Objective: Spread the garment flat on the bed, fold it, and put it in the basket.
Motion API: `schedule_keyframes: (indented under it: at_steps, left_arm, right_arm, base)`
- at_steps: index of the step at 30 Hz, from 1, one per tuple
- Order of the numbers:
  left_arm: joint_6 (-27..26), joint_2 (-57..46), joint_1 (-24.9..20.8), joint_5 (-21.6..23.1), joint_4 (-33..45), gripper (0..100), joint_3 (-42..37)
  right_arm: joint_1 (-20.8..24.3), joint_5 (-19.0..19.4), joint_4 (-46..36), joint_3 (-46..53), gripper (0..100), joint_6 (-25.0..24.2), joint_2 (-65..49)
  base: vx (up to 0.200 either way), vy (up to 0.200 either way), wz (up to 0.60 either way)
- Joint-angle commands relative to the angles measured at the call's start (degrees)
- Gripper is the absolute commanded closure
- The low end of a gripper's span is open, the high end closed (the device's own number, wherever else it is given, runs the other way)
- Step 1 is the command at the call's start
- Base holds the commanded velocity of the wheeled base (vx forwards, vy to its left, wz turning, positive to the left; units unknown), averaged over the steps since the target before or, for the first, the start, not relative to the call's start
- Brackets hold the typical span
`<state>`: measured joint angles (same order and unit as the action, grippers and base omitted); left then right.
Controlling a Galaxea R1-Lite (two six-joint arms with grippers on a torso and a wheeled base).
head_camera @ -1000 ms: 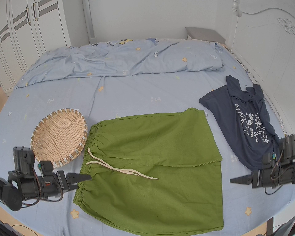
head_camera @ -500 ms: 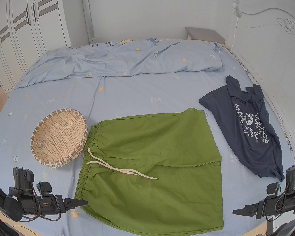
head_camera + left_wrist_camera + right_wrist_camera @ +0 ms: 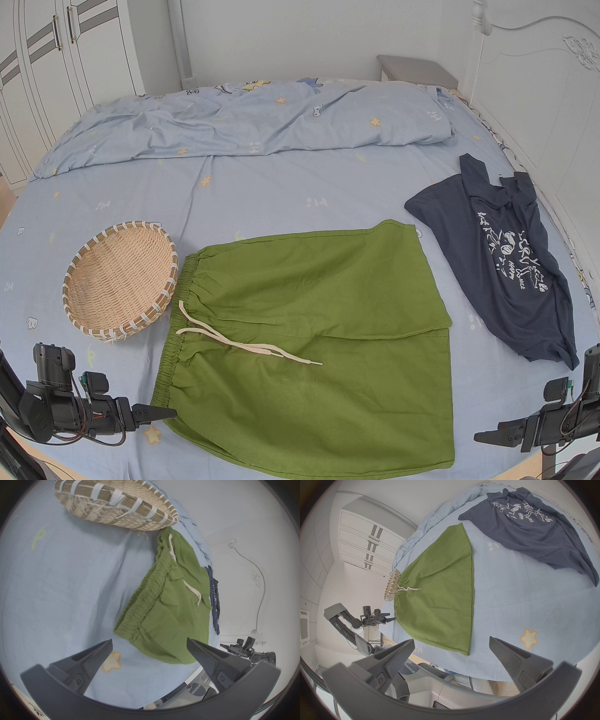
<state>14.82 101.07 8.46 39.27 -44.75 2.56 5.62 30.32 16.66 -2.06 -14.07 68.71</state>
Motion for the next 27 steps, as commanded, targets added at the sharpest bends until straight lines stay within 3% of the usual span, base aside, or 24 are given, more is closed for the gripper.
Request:
schedule_keyframes:
  at_steps: [1,12,22,23,27]
  left_arm:
    - [0.3,4.5,-0.2,1.3,-2.7,0,-0.1]
    - [0.5,11.6,0.0,1.5,-13.4,0,-0.7]
    - [5.7,12.0,-0.2,1.5,-18.9,0,-0.8]
    - [6.0,12.0,-0.2,1.5,-19.3,100,-0.8]
    - [5.9,12.0,-0.1,1.5,-19.5,100,-0.9]
  right_arm:
    - [-0.1,0.0,0.0,0.1,0,0.0,-0.1]
    - [-0.2,0.0,-0.1,0.2,0,-0.1,-1.2]
    - [-0.1,0.0,-0.1,0.2,0,-0.1,-1.6]
    - [-0.1,0.0,-0.1,0.2,0,-0.1,-1.6]
    - [0.0,0.1,-0.1,0.5,0,-0.1,-1.6]
  base:
    - [0.000,0.000,0.00]
    - [0.000,0.000,0.00]
    - [0.000,0.000,0.00]
    - [0.000,0.000,0.00]
    - [0.000,0.000,0.00]
